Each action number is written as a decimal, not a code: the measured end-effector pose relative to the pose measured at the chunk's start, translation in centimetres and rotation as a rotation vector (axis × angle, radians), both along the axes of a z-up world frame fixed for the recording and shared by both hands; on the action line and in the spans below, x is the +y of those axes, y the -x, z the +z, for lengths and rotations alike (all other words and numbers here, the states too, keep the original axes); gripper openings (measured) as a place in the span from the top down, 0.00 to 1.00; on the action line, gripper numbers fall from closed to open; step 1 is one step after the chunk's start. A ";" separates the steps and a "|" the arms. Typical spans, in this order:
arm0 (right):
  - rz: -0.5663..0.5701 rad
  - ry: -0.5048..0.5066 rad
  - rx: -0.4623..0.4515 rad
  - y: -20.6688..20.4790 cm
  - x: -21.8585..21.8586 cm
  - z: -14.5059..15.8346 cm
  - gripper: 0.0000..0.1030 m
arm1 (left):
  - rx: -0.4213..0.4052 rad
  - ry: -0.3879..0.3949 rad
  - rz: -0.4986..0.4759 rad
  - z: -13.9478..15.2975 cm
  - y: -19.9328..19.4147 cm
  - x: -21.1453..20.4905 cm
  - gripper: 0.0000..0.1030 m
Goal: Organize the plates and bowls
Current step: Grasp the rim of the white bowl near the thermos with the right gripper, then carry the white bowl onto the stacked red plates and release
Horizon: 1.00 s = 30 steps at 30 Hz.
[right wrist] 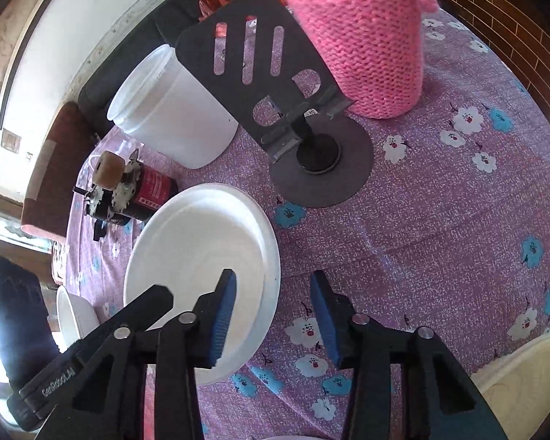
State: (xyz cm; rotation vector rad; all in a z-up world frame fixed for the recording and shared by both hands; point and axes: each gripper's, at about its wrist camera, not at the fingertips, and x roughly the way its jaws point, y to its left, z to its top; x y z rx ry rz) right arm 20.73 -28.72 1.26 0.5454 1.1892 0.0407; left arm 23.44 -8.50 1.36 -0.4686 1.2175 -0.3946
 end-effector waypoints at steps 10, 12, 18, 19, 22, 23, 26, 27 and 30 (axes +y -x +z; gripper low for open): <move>0.072 0.027 -0.082 1.9 2.1 1.9 0.89 | -0.039 -0.037 -0.034 2.0 1.1 1.2 0.90; 0.094 0.036 -0.106 2.9 3.2 2.9 0.89 | -0.074 -0.054 -0.030 3.3 2.5 2.1 0.90; 0.166 0.039 -0.169 6.4 7.5 5.7 0.89 | -0.145 -0.063 0.009 6.4 7.3 6.5 0.90; 0.182 0.040 -0.179 7.0 8.4 6.2 0.89 | -0.148 -0.059 0.022 6.7 8.2 7.5 0.90; 0.239 0.053 -0.207 9.0 11.4 7.6 0.88 | -0.163 -0.049 0.071 7.4 10.7 10.9 0.90; 0.259 0.056 -0.214 9.6 12.6 7.9 0.88 | -0.171 -0.051 0.087 7.6 11.8 12.3 0.90; 0.322 0.054 -0.228 11.3 16.3 8.5 0.88 | -0.191 -0.061 0.132 8.1 14.9 16.0 0.90; 0.341 0.053 -0.232 11.6 17.5 8.5 0.88 | -0.195 -0.062 0.147 8.2 16.0 17.3 0.90; 0.405 0.041 -0.235 12.8 21.0 8.5 0.88 | -0.206 -0.073 0.205 8.2 19.0 21.4 0.90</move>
